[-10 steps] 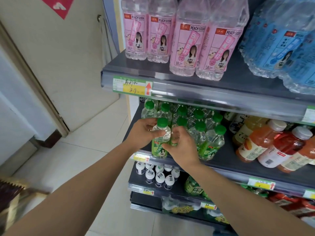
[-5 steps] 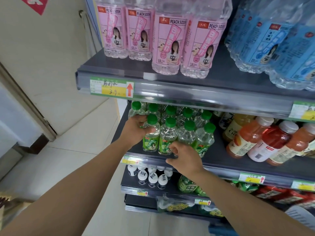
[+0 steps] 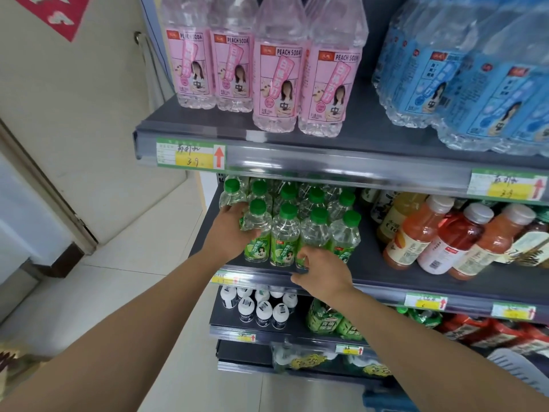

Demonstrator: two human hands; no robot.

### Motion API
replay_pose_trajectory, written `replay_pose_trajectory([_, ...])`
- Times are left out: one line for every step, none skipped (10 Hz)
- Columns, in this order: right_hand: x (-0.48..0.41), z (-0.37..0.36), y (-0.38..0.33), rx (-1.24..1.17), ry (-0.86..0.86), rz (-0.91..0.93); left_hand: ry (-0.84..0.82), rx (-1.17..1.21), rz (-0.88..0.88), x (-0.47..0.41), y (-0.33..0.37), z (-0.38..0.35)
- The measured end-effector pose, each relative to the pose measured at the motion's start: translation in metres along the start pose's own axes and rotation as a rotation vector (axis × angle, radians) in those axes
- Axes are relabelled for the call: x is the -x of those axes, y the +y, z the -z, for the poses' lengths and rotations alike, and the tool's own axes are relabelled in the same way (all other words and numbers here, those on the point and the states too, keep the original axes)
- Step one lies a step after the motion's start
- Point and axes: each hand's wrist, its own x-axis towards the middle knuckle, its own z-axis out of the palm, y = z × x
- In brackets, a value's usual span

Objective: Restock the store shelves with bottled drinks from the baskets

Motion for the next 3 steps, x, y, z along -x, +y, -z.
replay_pose_trajectory([0.012, 0.010, 0.002, 0.055, -0.044, -0.003, -0.055, -0.123, 0.044, 0.019, 0.006, 0.004])
replay_pose_trajectory([0.027, 0.027, 0.007, 0.078, -0.060, 0.018, -0.121, -0.238, 0.057, 0.039, 0.012, 0.008])
replay_pose_trajectory([0.046, 0.045, 0.010, 0.097, -0.063, 0.042, -0.167, -0.383, 0.058, 0.062, 0.028, 0.012])
